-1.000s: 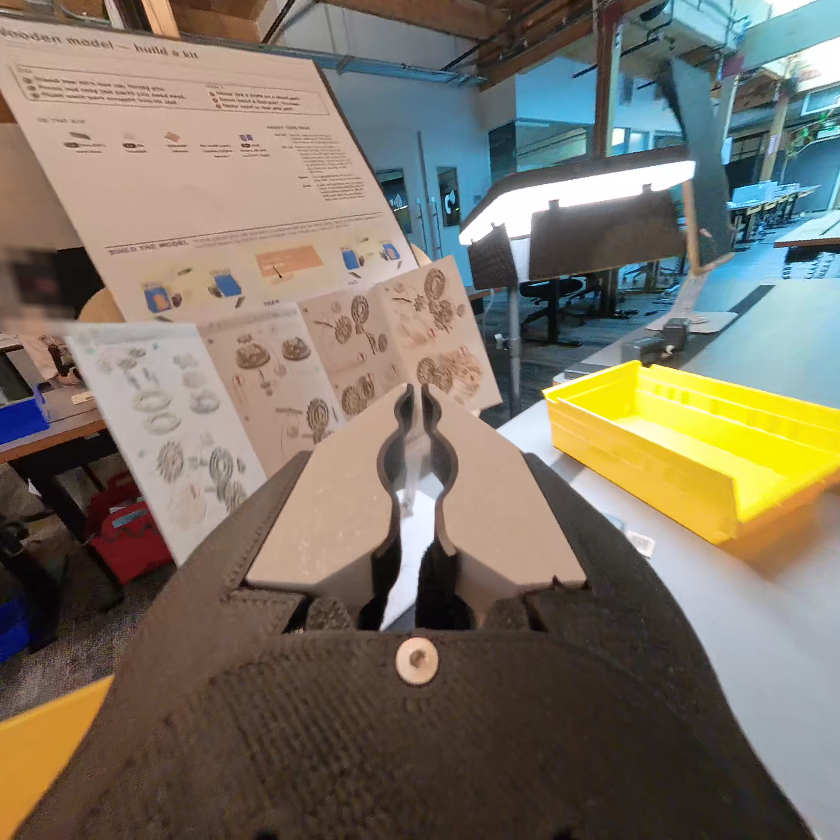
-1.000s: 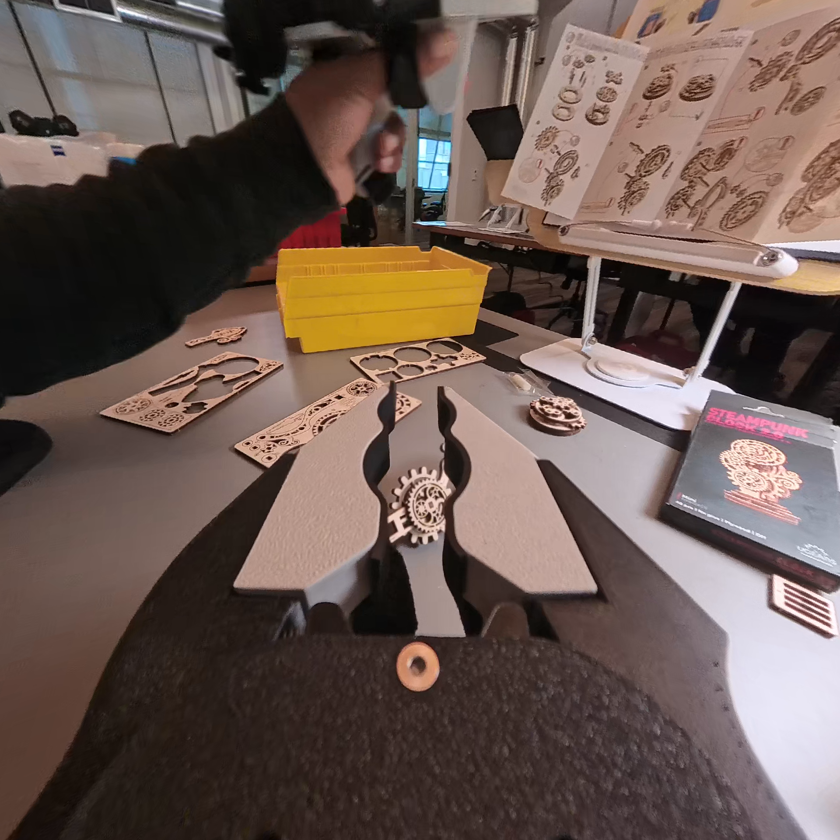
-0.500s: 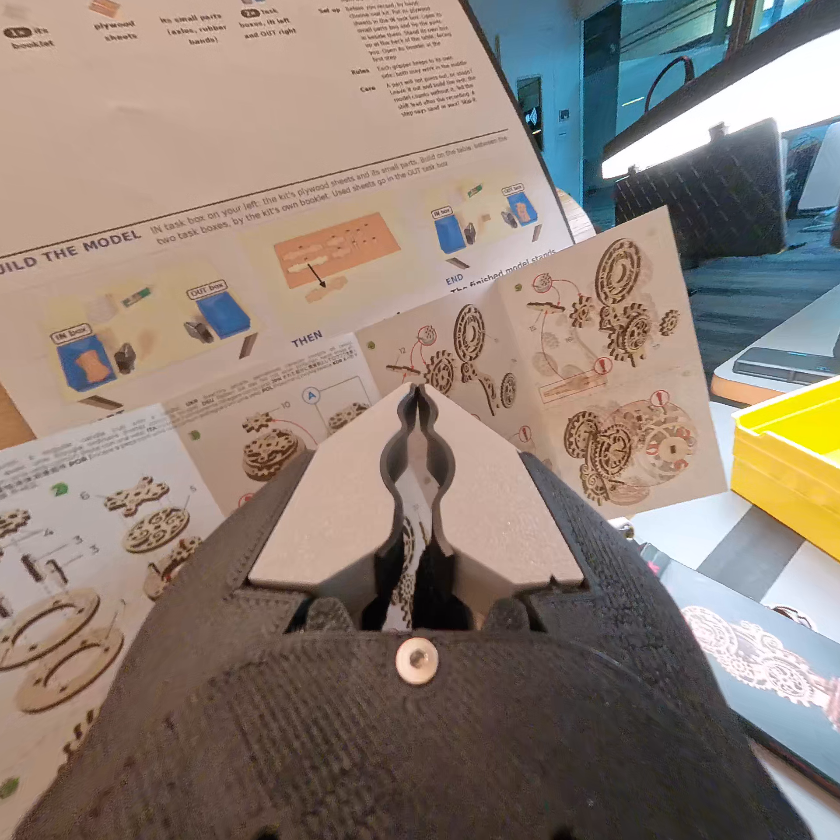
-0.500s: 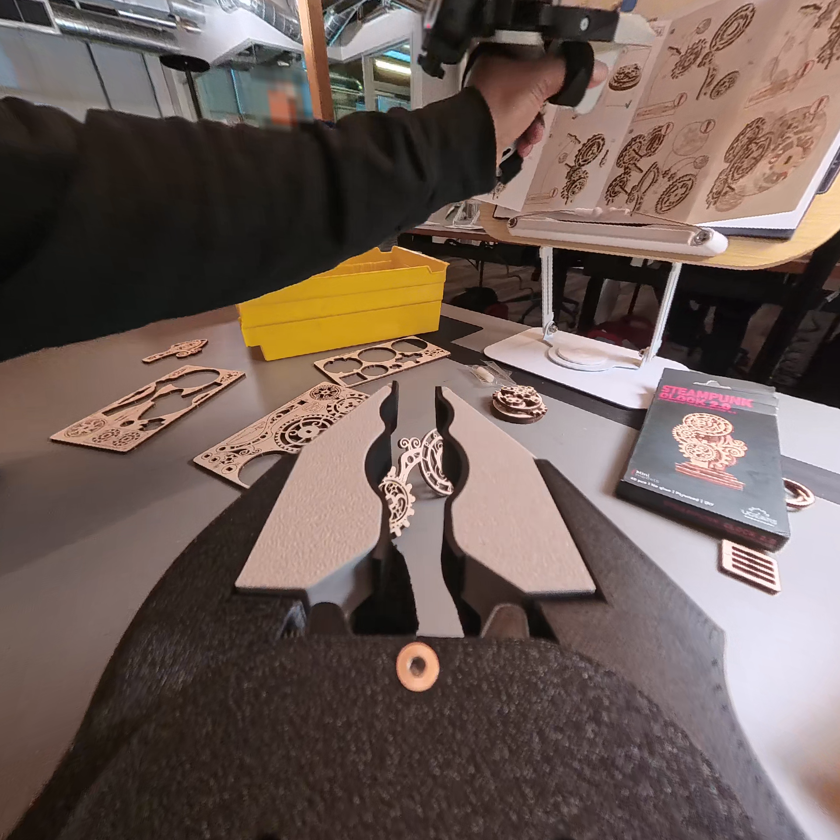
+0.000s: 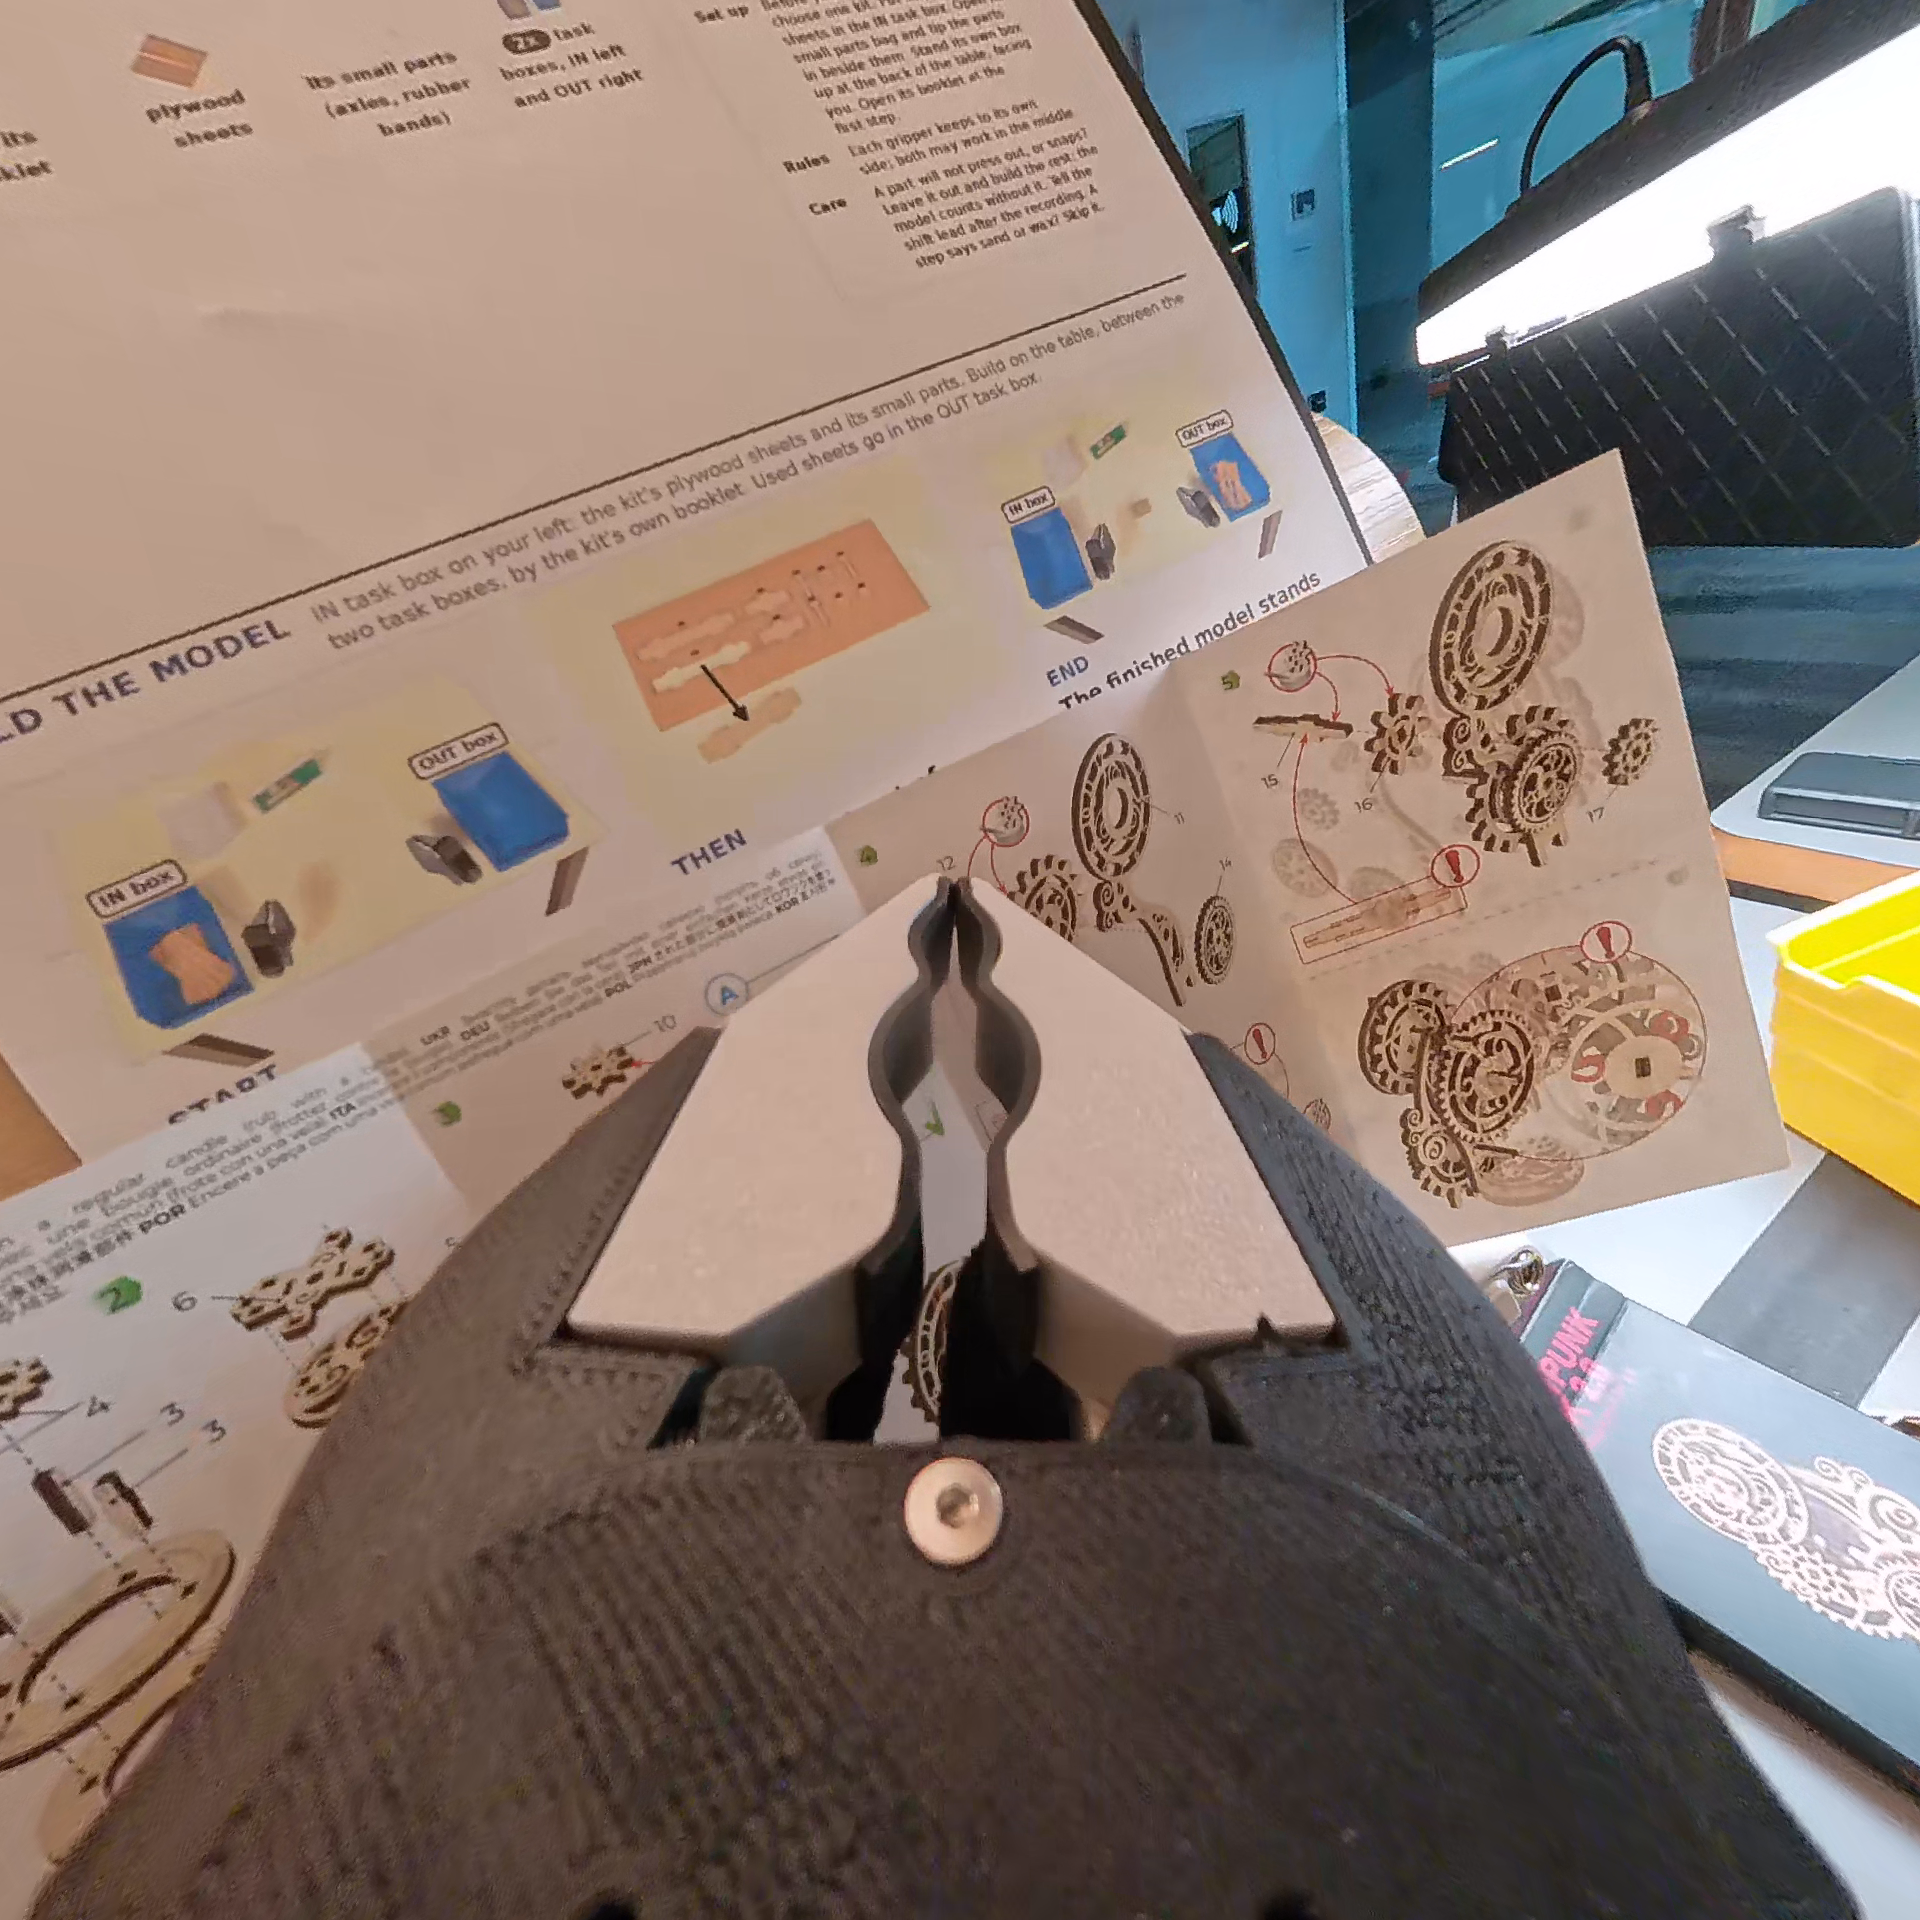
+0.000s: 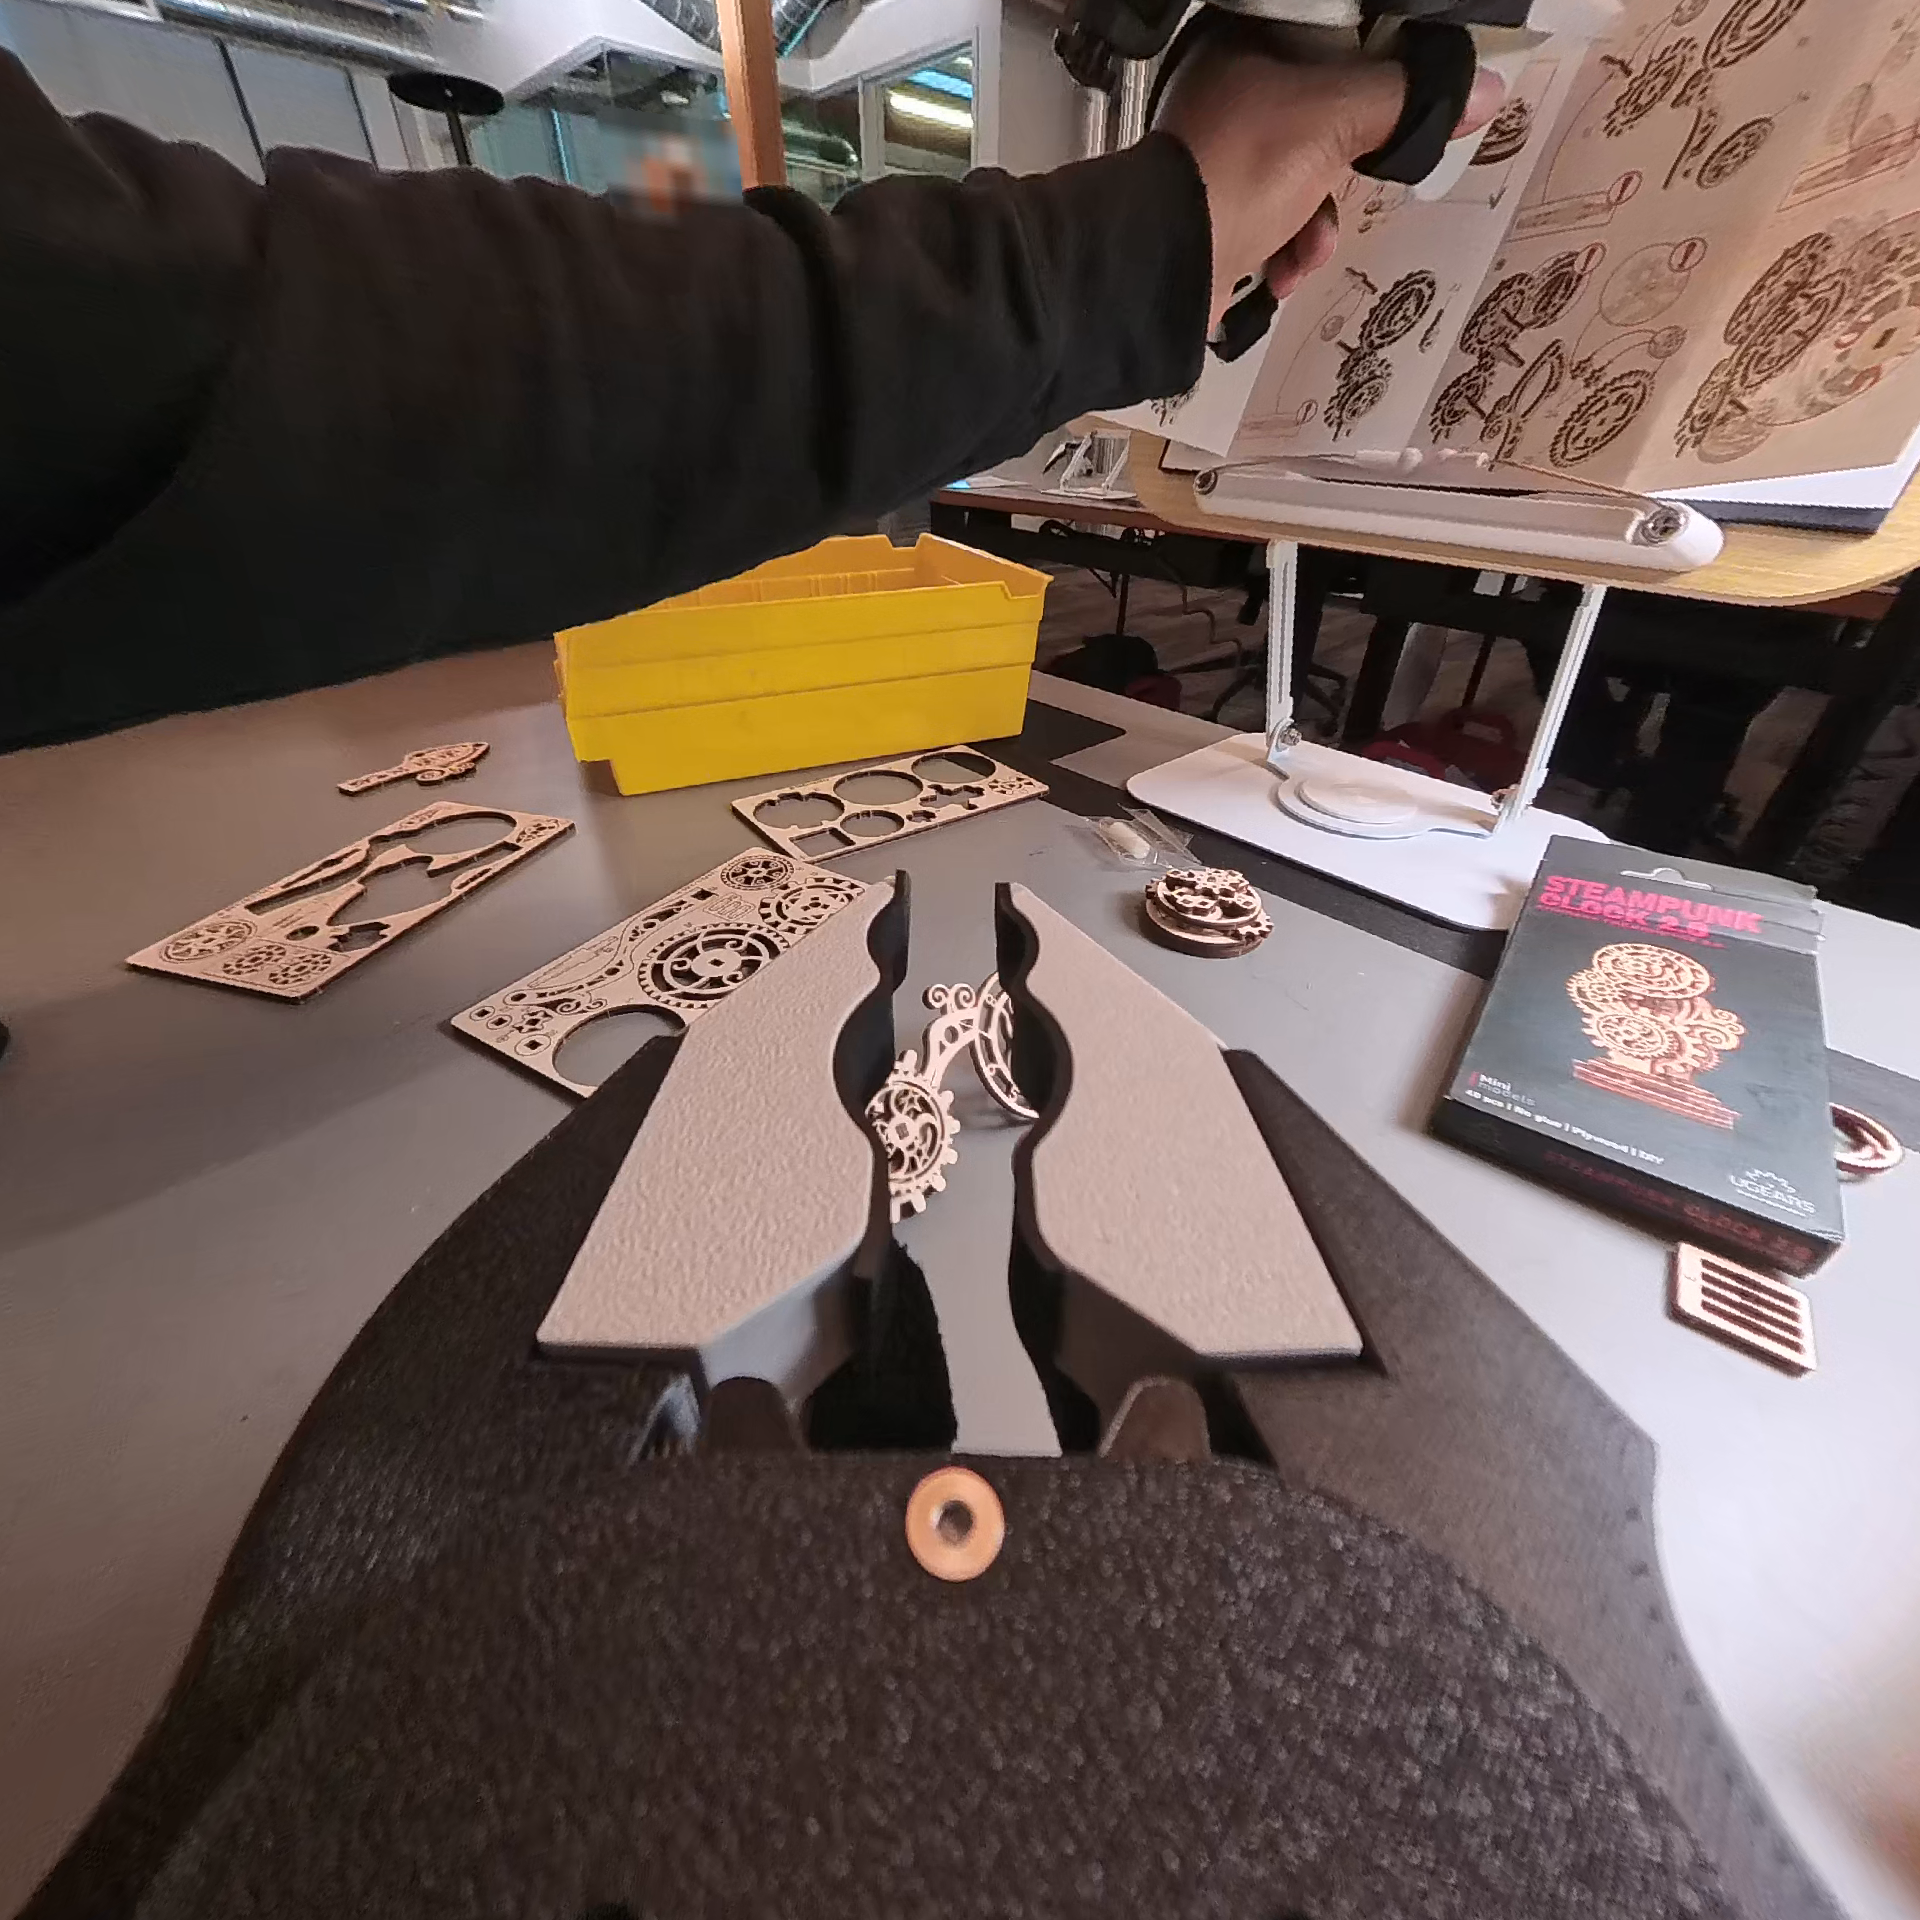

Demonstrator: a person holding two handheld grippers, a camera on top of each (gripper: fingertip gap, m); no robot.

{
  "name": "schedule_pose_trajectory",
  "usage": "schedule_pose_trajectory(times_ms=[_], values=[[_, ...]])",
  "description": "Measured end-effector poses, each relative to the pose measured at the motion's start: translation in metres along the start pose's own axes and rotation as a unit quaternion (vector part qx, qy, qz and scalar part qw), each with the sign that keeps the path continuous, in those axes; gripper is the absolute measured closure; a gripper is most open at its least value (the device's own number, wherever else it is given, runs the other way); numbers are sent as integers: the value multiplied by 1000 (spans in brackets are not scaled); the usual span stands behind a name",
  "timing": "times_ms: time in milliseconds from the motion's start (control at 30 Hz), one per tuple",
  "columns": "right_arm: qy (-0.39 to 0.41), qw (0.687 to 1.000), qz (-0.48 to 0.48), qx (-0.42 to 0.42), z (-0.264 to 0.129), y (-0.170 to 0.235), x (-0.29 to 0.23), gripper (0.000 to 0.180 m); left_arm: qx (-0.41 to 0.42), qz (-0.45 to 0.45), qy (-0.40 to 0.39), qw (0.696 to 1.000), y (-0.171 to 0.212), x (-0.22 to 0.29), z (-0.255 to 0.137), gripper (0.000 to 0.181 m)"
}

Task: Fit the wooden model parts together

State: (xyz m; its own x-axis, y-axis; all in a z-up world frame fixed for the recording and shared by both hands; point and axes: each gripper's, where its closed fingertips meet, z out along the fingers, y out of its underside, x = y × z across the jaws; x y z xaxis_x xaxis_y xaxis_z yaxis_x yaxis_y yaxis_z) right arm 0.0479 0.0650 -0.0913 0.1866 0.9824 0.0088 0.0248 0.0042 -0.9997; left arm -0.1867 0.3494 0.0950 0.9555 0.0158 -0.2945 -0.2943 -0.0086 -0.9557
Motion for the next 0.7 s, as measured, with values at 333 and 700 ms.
schedule_pose_trajectory(times_ms=[333, 700], values=[[0, 1000, -2, -1, -2, 0, 0, 166, 0, -2, -22, 1000, 1, -10, -1, 181], [-4, 1000, -2, -1, -2, 1, -1, 169, 23, 10, 11, 1000, 0, -6, -7, 166]])
